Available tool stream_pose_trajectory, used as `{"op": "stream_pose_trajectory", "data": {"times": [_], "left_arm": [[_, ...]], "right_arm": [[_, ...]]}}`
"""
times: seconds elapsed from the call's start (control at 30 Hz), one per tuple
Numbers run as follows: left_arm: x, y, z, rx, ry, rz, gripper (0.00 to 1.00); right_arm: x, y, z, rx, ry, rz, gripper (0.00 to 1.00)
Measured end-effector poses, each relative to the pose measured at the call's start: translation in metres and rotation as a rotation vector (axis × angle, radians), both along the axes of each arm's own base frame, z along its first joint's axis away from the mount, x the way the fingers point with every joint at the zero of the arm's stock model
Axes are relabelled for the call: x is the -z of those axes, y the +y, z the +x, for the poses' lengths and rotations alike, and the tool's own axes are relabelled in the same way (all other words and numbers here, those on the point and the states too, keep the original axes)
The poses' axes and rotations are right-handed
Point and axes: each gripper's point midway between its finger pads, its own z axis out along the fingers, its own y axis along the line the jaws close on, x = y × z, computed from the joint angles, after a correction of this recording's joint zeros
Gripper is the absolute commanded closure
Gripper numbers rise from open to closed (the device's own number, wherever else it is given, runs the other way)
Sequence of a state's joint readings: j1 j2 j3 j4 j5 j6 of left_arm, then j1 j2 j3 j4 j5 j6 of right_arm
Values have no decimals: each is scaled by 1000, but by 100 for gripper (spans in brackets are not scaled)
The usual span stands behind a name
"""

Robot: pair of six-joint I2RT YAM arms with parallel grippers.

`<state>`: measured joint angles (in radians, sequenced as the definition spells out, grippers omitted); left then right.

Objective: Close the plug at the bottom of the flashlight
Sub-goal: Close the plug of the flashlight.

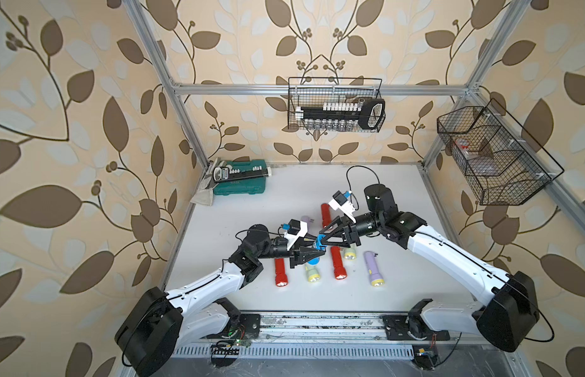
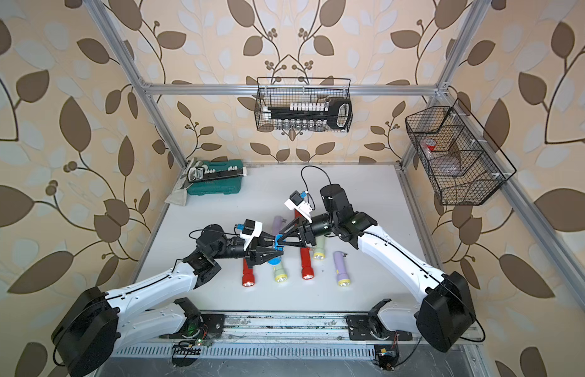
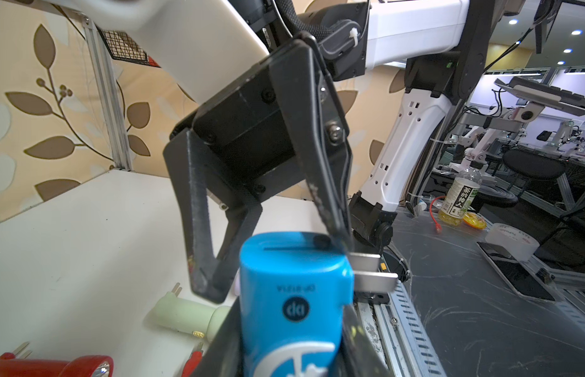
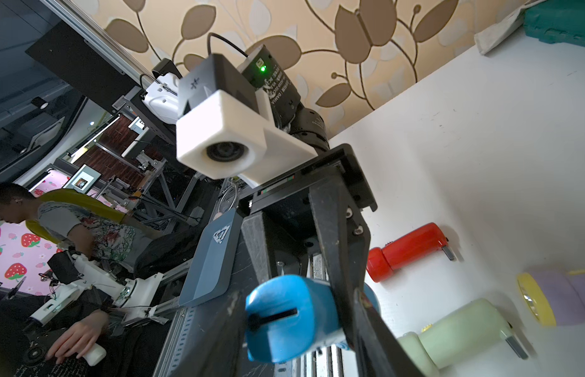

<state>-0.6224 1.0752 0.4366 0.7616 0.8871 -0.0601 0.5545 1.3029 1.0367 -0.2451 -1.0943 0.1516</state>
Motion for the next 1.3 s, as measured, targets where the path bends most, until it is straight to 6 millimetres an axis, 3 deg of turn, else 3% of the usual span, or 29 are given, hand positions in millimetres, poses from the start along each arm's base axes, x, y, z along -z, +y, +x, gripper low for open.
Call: {"op": "stream_pose_trajectory", "data": {"times": [0.67,1.0,1.17,1.3], "left_arm": [[-5,3,-15,57,55,6,100],[-1,5,-13,35,97,22,100],[2,5,0,-35,120,31,100],[-3,2,12,-80,143,53,100]], "right_arm": [[-8,5,-4,-58,-29,69,91],[-8,5,-3,-56,-40,74,96],[-6,-3,11,5,-36,40,96],[1,-17,37,129,-29,-13,95]]}}
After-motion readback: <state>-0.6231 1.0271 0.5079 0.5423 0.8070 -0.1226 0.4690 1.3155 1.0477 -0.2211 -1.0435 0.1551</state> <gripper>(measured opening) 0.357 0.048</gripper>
